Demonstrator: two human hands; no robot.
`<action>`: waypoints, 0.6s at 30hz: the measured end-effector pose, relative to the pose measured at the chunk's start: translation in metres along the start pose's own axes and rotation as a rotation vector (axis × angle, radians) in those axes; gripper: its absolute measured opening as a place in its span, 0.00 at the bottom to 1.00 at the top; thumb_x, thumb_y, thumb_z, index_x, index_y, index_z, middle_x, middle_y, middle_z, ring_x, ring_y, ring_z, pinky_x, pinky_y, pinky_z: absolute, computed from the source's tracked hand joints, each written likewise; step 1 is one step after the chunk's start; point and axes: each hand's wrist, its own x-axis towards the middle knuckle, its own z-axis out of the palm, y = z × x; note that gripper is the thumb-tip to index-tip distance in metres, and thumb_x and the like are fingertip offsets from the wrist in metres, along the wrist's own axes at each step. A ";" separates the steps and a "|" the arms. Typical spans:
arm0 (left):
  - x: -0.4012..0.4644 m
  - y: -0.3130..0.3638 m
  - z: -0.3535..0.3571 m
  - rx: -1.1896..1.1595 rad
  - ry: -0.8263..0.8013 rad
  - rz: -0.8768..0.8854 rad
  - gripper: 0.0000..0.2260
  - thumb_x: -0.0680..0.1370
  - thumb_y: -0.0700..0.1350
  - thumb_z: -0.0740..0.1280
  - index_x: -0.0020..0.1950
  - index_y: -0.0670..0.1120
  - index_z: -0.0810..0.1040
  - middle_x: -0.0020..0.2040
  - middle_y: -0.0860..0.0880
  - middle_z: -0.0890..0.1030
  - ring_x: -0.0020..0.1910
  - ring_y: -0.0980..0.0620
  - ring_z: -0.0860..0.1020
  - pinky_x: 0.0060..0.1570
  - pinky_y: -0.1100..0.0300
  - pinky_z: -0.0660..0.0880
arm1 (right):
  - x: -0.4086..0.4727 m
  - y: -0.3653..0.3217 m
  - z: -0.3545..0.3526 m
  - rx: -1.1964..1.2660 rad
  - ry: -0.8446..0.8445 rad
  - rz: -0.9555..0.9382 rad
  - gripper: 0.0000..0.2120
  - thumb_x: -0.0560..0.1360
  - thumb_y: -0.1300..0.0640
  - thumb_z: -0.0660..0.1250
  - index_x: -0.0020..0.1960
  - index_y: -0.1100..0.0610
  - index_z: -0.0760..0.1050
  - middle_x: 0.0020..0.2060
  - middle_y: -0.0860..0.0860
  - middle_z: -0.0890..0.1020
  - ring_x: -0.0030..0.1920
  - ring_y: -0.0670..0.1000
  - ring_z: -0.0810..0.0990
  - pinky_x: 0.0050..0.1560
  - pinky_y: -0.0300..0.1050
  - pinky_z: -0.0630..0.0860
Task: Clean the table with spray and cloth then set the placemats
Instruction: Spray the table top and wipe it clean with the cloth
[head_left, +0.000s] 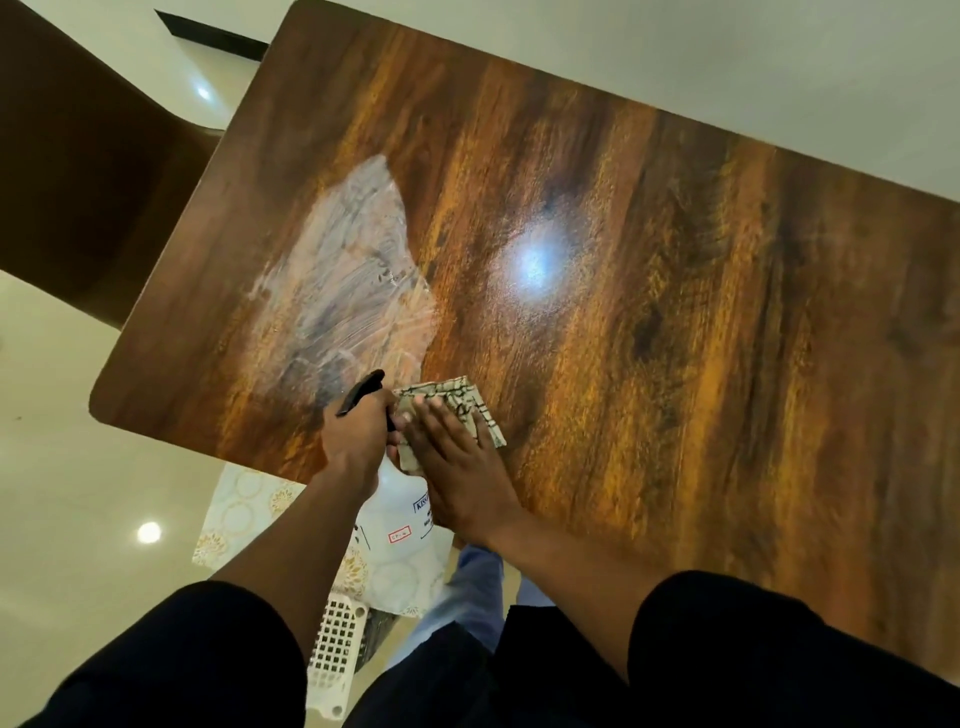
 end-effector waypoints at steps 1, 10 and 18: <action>0.000 0.000 -0.001 -0.001 0.000 -0.005 0.10 0.76 0.41 0.71 0.53 0.37 0.83 0.35 0.42 0.82 0.23 0.52 0.74 0.23 0.60 0.72 | -0.001 0.005 0.000 -0.019 -0.016 -0.057 0.31 0.87 0.44 0.50 0.86 0.51 0.43 0.85 0.50 0.43 0.84 0.51 0.38 0.82 0.62 0.44; 0.005 0.000 -0.019 -0.007 -0.074 -0.011 0.06 0.80 0.40 0.68 0.51 0.38 0.82 0.34 0.42 0.81 0.23 0.53 0.73 0.22 0.63 0.70 | 0.063 0.075 -0.046 0.045 0.076 0.410 0.33 0.87 0.43 0.48 0.85 0.50 0.36 0.84 0.48 0.36 0.83 0.51 0.34 0.82 0.61 0.43; 0.005 -0.017 -0.054 -0.081 0.014 -0.036 0.04 0.80 0.41 0.69 0.51 0.40 0.81 0.33 0.43 0.80 0.23 0.53 0.72 0.23 0.62 0.69 | 0.067 0.012 -0.026 0.007 -0.013 0.196 0.31 0.87 0.42 0.46 0.86 0.52 0.42 0.85 0.51 0.42 0.84 0.53 0.37 0.81 0.66 0.45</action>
